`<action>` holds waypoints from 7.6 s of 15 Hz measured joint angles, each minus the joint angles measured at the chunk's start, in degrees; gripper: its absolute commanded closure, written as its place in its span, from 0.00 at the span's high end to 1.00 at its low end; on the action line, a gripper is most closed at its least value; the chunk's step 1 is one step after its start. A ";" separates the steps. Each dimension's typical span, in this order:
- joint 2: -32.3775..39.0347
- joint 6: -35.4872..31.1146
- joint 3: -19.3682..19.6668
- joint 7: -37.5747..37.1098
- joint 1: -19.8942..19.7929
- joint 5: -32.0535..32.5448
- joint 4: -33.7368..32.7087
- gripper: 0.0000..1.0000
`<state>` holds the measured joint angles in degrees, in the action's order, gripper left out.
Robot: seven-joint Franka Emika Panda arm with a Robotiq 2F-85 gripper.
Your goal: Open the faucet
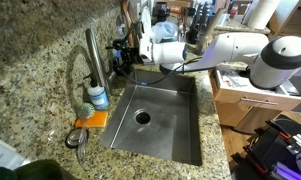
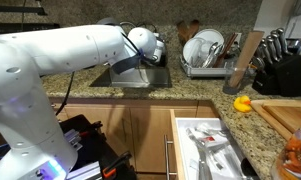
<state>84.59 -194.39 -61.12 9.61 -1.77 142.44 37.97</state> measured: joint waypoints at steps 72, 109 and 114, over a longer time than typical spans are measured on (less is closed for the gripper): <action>-0.21 -3.17 9.15 18.79 4.91 -29.01 -6.03 1.00; -0.05 -3.45 7.16 32.75 3.74 -24.66 0.55 1.00; -0.14 -3.41 7.10 35.44 3.97 -28.93 -2.86 1.00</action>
<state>84.45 -197.80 -54.02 45.05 2.19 113.51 35.11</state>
